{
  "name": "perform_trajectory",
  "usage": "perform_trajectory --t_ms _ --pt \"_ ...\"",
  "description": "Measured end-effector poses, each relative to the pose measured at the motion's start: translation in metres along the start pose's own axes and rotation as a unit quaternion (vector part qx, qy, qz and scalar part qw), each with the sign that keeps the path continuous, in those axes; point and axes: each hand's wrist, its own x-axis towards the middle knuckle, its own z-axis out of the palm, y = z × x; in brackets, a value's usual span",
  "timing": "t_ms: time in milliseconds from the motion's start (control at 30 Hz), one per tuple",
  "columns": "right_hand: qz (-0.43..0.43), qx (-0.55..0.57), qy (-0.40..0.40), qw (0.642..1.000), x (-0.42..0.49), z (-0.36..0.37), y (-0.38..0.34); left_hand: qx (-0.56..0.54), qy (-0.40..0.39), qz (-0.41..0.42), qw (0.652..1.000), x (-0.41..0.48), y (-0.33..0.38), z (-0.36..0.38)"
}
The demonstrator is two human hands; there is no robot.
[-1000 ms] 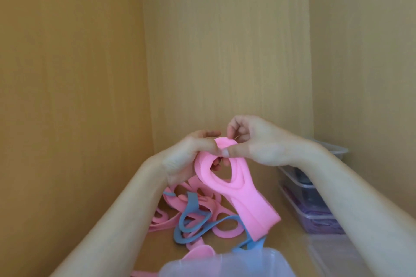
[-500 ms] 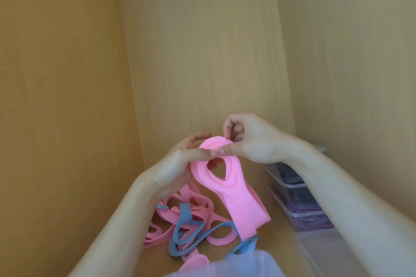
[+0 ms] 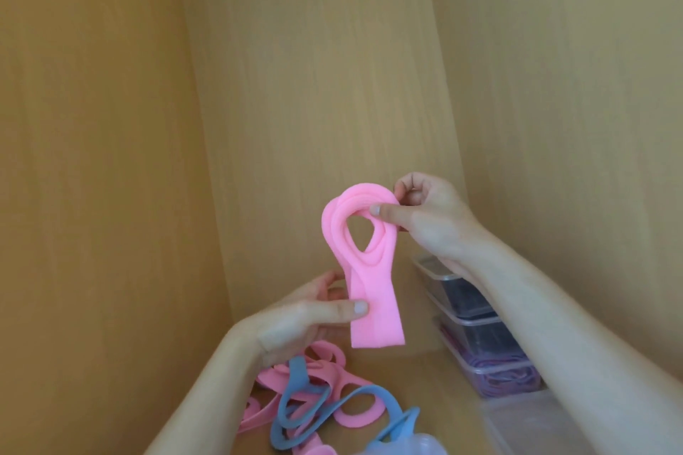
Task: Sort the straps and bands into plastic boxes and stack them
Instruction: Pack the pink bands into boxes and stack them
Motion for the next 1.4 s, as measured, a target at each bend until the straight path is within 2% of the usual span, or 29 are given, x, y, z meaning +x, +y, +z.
perform_trajectory --t_ms 133,267,400,567,700,867,1000,1167,1300,1400 --pt "-0.006 0.002 0.009 1.000 -0.001 0.002 -0.003 0.123 -0.009 -0.020 0.992 0.005 0.002 0.006" --pt "-0.018 -0.006 -0.005 1.000 -0.003 0.008 -0.003 0.191 0.057 -0.022 0.980 0.008 0.001 0.004" --pt "-0.018 0.008 -0.031 0.999 -0.005 0.015 -0.003 0.189 0.083 -0.009 0.978 0.006 -0.001 0.000" --pt "-0.006 0.036 -0.065 0.997 -0.006 0.018 -0.002 0.163 0.075 -0.013 0.984 0.004 -0.002 -0.001" --pt "0.004 0.044 -0.064 0.997 -0.006 0.017 -0.002 0.146 0.056 -0.006 0.988 0.005 -0.003 -0.001" --pt "0.015 0.045 -0.055 0.997 -0.005 0.016 0.000 0.085 0.077 -0.006 0.993 0.006 -0.004 0.003" --pt "0.023 0.039 -0.048 0.998 -0.001 0.015 0.003 0.083 0.122 0.023 0.989 0.008 -0.006 0.003" --pt "0.077 0.062 -0.037 0.994 0.005 0.012 0.008 0.201 0.206 0.099 0.953 0.014 -0.011 0.001" --pt "0.136 0.095 -0.045 0.985 0.010 0.008 0.017 0.182 0.279 0.178 0.926 0.017 -0.012 0.003" --pt "0.178 0.123 -0.043 0.975 0.013 0.005 0.027 0.164 0.316 0.197 0.914 0.017 -0.010 0.001"
